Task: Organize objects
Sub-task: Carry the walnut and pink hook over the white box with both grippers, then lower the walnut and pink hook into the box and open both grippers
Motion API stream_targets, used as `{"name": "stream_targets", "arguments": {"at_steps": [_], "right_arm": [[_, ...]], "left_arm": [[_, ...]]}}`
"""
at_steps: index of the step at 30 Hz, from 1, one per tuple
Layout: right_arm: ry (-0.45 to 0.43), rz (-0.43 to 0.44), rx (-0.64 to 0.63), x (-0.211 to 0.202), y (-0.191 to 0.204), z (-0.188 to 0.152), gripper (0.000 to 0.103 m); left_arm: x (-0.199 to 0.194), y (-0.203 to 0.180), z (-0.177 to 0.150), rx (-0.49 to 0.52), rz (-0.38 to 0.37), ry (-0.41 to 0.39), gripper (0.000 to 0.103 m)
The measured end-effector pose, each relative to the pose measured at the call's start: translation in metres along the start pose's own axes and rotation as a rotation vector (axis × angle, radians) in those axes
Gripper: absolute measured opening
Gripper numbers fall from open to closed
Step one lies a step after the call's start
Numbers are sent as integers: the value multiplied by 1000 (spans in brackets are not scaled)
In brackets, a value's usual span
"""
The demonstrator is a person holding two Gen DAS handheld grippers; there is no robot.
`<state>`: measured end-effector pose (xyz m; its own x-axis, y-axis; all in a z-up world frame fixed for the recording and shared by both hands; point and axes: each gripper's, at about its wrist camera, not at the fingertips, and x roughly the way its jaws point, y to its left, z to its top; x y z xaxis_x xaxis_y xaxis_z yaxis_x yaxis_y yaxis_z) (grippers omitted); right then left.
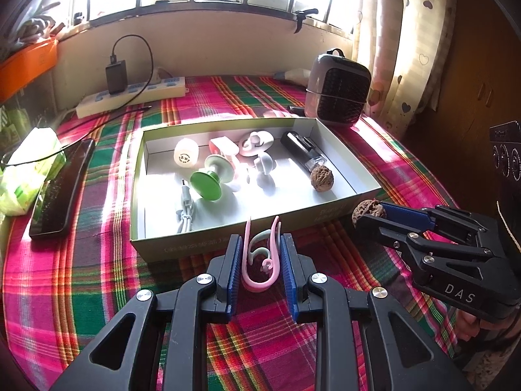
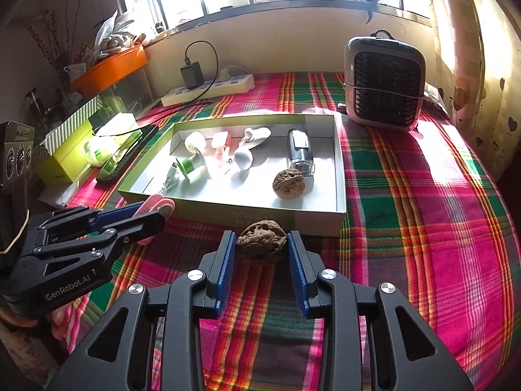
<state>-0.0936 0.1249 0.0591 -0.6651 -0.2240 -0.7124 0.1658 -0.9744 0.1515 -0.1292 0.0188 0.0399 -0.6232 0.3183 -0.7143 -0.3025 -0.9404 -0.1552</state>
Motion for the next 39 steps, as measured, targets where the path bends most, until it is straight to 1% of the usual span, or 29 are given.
{"name": "stream_targets", "arguments": {"at_steps": [10, 19, 31, 39], "right_arm": [[-12, 20, -22, 7, 8, 17, 34], [-2, 41, -26, 21, 12, 32, 34], [42, 59, -42, 46, 17, 44, 34], [79, 52, -46, 64, 15, 48, 34]], "left_arm": [[-1, 16, 14, -22, 26, -28, 22], [4, 32, 23, -45, 45, -29, 22], [17, 49, 36, -74, 59, -19, 22], [30, 61, 46, -91, 76, -4, 22]]}}
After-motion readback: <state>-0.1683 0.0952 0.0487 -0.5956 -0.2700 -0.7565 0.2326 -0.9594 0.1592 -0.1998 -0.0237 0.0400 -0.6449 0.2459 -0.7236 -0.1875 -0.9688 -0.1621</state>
